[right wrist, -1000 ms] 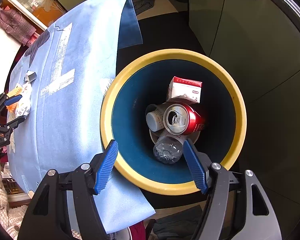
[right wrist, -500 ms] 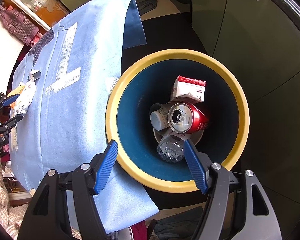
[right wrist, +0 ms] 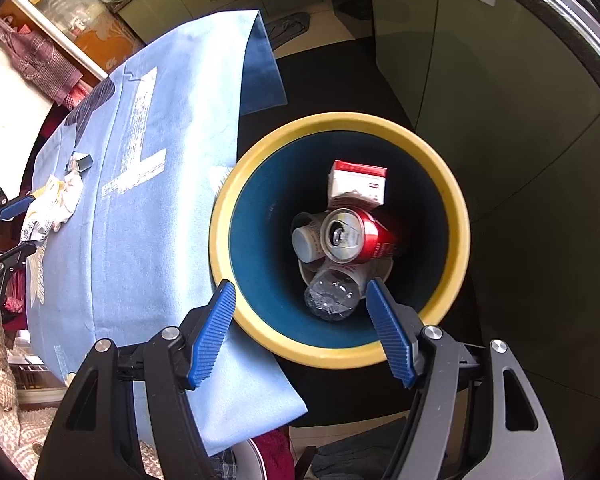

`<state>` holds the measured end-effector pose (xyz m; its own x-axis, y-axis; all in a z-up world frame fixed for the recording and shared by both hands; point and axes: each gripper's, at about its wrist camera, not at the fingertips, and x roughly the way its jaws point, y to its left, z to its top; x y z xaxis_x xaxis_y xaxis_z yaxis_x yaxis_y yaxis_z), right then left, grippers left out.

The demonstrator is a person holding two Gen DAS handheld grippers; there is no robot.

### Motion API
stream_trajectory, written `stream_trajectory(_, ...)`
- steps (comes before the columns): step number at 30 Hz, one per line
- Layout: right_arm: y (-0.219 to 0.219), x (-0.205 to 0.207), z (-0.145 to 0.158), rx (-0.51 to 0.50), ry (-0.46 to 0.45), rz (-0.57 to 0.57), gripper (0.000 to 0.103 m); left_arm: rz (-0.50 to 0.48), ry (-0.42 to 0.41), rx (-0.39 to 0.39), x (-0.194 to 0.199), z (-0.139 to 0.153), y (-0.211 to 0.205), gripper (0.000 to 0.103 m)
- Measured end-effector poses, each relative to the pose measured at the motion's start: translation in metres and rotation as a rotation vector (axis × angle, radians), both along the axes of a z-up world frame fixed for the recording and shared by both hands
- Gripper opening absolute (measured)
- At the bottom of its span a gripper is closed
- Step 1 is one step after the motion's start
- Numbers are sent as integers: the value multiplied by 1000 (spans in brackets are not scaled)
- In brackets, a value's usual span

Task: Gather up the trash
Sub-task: 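Grasp the crumpled white snack wrapper with the left gripper and lift it over the bin, then open the left gripper to drop the wrapper into the bin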

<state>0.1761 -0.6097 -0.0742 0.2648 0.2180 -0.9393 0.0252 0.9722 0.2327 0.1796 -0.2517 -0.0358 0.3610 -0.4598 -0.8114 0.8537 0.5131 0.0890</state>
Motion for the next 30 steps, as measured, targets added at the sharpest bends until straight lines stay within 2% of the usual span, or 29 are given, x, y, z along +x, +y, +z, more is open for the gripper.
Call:
stream_trajectory(7, -26, -25, 8, 11, -17, -43, 68, -90, -1, -4, 2, 0, -58, 51)
stream_trajectory(13, -34, -33, 3, 19, -4, -42, 68, -104, 9, 10, 2, -6, -69, 50)
stream_trajectory(22, -35, -33, 12, 27, -33, -35, 68, -107, 0, 15, 2, 2, -76, 50)
stream_trajectory(30, -57, -55, 22, 40, -59, -73, 68, -184, 8, 29, 2, 0, -129, 50)
